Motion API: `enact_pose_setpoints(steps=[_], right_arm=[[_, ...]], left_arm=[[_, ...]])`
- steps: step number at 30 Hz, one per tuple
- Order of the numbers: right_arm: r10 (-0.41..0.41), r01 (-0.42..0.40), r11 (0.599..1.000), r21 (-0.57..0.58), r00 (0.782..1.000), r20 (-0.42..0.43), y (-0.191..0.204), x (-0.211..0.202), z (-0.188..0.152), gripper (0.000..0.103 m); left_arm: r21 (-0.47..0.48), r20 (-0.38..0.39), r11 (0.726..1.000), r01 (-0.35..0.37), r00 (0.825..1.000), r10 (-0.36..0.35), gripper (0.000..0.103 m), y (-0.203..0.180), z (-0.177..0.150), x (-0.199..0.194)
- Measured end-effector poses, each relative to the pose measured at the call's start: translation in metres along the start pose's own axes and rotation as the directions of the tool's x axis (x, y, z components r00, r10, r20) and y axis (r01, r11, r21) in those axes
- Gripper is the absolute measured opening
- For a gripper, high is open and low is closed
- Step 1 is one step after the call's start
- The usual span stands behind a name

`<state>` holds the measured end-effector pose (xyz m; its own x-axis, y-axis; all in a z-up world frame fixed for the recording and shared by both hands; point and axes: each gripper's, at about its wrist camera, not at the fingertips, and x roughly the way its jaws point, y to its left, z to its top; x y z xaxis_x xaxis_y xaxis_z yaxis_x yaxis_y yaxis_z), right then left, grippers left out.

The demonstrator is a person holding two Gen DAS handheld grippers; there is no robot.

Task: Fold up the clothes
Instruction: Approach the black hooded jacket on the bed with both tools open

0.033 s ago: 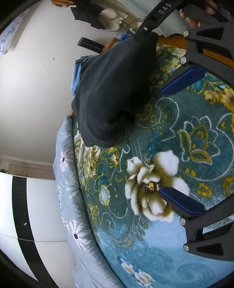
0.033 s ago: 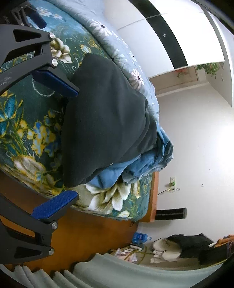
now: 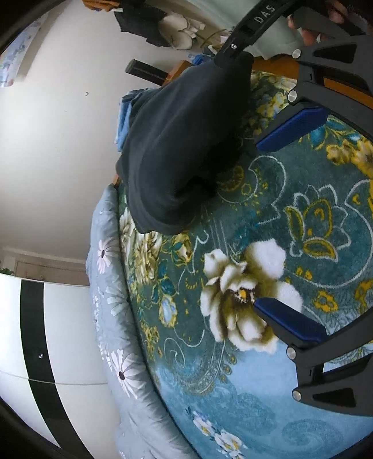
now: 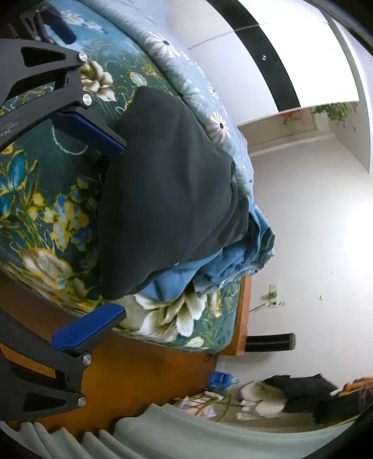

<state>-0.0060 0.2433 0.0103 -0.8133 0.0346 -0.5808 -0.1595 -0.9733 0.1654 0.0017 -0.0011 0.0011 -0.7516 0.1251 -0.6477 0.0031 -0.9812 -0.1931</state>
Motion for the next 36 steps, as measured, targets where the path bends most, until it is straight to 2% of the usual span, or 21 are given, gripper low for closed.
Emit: enact_pose_setpoints(steps=[4,10,12,23,30,34,36], right_arm=[[0.026,-0.027,0.999,0.028,1.0,0.011,-0.004,-0.001,0.002,0.103],[0.017,-0.017,0.999,-0.048,1.0,0.015,0.004,-0.012,0.008,0.103],[0.011,-0.008,0.997,-0.083,0.999,0.038,0.015,-0.018,0.0,0.103],[-0.002,0.013,0.989,-0.15,0.997,0.073,0.021,-0.032,0.006,0.103],[0.022,-0.007,0.981,-0.196,0.997,0.076,0.033,-0.037,0.008,0.103],[0.032,-0.013,0.98,-0.198,0.995,0.096,0.034,-0.045,0.014,0.103],[0.028,-0.006,0.98,-0.197,0.994,0.11,0.035,-0.049,0.017,0.103]], left_arm=[[-0.013,0.053,1.0,0.024,0.998,-0.023,0.103,0.003,0.0,-0.007],[-0.029,0.129,0.998,0.06,0.99,-0.055,0.103,0.007,-0.001,-0.018],[-0.011,0.129,0.998,0.065,0.99,-0.063,0.103,0.003,0.0,-0.016],[0.097,0.13,0.992,0.075,0.988,-0.087,0.103,-0.021,0.006,-0.009],[0.11,0.135,0.992,0.059,0.988,-0.073,0.103,-0.018,0.018,-0.006],[0.087,0.093,0.989,0.117,0.988,-0.125,0.103,-0.014,0.026,-0.002],[0.096,0.103,0.988,0.125,0.986,-0.135,0.103,-0.015,0.03,-0.004]])
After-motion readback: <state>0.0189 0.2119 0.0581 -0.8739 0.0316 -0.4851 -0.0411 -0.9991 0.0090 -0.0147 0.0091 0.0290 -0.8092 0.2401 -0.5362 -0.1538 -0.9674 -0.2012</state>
